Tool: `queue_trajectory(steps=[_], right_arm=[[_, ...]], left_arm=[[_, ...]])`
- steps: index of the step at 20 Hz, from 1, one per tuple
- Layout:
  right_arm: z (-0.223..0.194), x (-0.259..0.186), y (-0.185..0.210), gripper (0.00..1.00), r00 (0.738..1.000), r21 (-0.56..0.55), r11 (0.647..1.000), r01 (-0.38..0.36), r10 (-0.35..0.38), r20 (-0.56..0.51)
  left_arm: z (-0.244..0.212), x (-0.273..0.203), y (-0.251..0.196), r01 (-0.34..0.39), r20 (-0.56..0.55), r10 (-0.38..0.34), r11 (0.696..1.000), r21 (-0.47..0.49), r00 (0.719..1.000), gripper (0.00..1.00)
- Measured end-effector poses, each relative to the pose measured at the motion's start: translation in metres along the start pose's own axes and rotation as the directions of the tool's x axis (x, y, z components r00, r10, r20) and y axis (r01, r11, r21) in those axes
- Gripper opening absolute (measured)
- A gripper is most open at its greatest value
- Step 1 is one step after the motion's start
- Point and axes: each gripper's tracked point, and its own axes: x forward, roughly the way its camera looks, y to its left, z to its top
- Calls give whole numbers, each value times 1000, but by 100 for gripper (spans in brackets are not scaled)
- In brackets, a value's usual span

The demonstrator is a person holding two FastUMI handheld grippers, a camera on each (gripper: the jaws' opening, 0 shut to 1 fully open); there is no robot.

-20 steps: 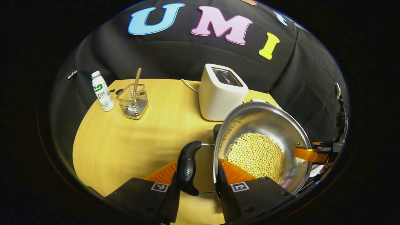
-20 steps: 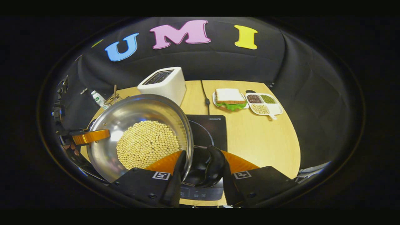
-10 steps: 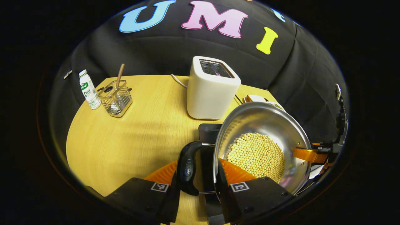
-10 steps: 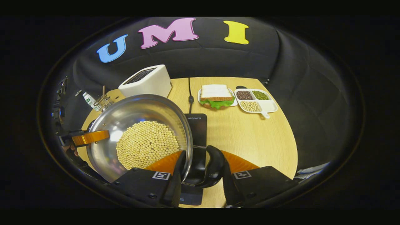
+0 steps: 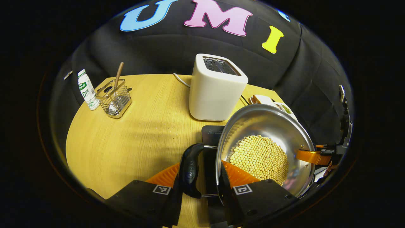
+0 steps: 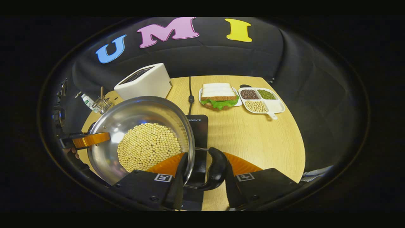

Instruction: First push the handle of the pot to place it horizontally, then grasp the pot with both hands and set it on the induction cooktop.

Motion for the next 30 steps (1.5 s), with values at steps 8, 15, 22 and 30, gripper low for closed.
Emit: queue_trajectory(steps=[8,15,22,30], right_arm=[[-1,1,0,59,1000,20,1000,3,-3,-12],[0,-2,0,67,1000,1,1000,22,-22,0],[0,-4,5,80,1000,10,1000,12,-12,1],[8,-16,5,99,998,2,999,32,-32,59]], left_arm=[[0,0,1,5,-5,-5,1000,-25,1000,58],[-1,0,1,13,-18,-13,1000,-21,1000,61],[4,-6,0,2,8,-2,1000,17,1000,72],[13,-18,1,-14,70,11,999,47,998,96]])
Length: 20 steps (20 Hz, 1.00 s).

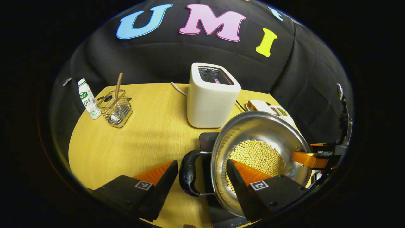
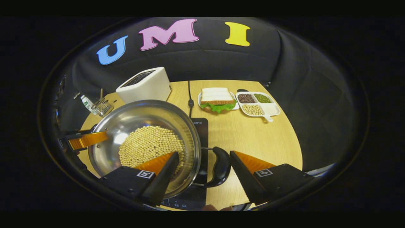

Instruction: First push the handle of the pot to place it horizontally, then grasp the pot with both hands and set it on the induction cooktop.

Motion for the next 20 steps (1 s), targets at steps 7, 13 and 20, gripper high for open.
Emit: queue_trajectory(steps=[7,13,20], right_arm=[[25,-31,-5,99,990,37,999,35,-40,137],[46,-81,1,99,959,69,996,58,-75,272],[84,-170,30,99,885,45,999,26,-44,464]], left_arm=[[16,-29,4,-22,88,21,1000,14,996,96],[37,-87,-9,-8,215,2,1000,24,977,96],[61,-179,1,12,412,-2,1000,-24,911,95]])
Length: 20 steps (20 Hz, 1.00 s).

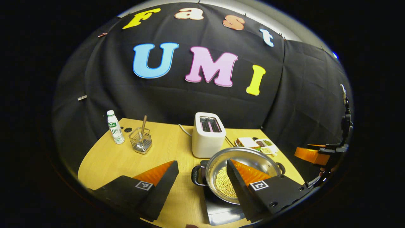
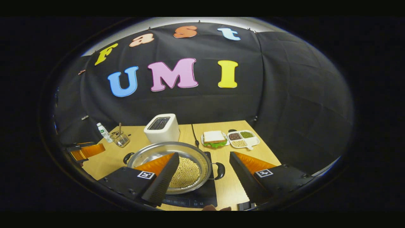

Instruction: First push the handle of the pot to place it horizontally, then grasp the pot with both hands and set it on the induction cooktop.

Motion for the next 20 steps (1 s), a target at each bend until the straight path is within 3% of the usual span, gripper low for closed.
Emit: queue_trajectory(steps=[7,13,20], right_arm=[[51,-57,22,99,988,24,1000,-5,1,157],[83,-104,45,99,952,4,1000,-6,5,305],[101,-139,54,98,909,4,999,47,-44,415]], left_arm=[[57,-74,42,-59,178,56,998,7,982,95],[77,-123,76,-147,259,134,989,31,956,95],[87,-174,94,-225,361,191,973,54,913,95]])
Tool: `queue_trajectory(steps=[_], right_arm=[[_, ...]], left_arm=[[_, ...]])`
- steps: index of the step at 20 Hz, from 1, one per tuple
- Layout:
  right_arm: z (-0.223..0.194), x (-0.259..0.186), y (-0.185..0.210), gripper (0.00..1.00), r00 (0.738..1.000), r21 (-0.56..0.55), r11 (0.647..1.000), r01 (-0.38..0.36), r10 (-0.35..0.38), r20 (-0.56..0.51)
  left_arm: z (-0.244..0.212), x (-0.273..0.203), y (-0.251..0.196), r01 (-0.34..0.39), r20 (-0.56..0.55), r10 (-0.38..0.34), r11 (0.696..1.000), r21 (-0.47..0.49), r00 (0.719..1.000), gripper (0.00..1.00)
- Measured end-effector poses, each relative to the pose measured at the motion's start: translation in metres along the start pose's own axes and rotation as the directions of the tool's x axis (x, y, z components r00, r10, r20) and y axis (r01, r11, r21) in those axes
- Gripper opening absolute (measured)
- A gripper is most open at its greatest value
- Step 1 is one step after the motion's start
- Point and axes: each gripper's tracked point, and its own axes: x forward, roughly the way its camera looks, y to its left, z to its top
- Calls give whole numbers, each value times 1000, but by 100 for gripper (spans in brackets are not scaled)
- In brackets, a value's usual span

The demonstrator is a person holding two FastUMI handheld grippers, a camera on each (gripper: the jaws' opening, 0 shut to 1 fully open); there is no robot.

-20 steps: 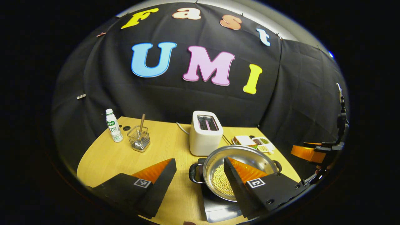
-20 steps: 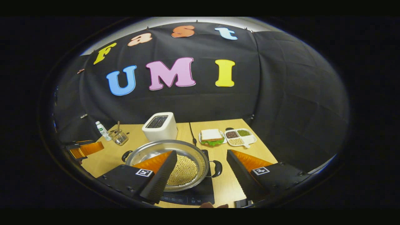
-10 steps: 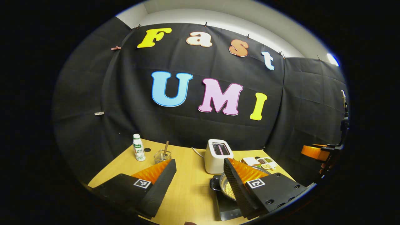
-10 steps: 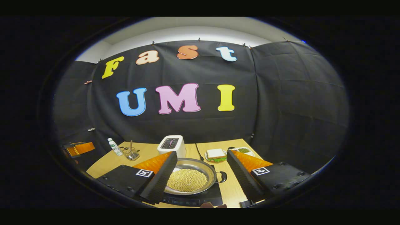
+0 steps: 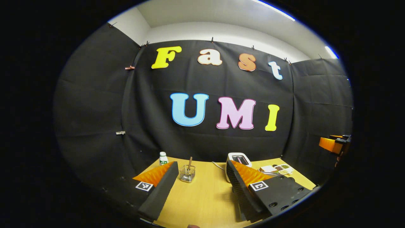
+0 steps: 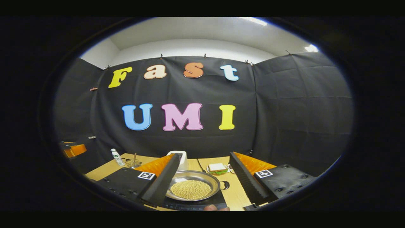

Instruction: First push the handle of the pot to place it horizontally, then grasp the pot with both hands and set it on the induction cooktop.

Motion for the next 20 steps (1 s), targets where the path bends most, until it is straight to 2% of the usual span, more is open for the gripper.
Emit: queue_trajectory(steps=[6,17,19,20], right_arm=[[-1,-14,0,98,1000,-31,999,18,-18,7],[-10,-10,-1,98,999,-27,1000,14,-15,-38],[-9,-9,0,98,999,-26,1000,11,-12,-35],[-10,-9,1,93,999,-24,1000,11,-12,-37]], left_arm=[[8,-27,5,5,18,-4,1000,-28,1000,95],[-3,-19,-2,26,-13,-27,999,-43,1000,95],[-5,-17,-3,34,-16,-35,998,-43,999,93],[-4,-17,-4,37,-16,-38,998,-43,999,95]])
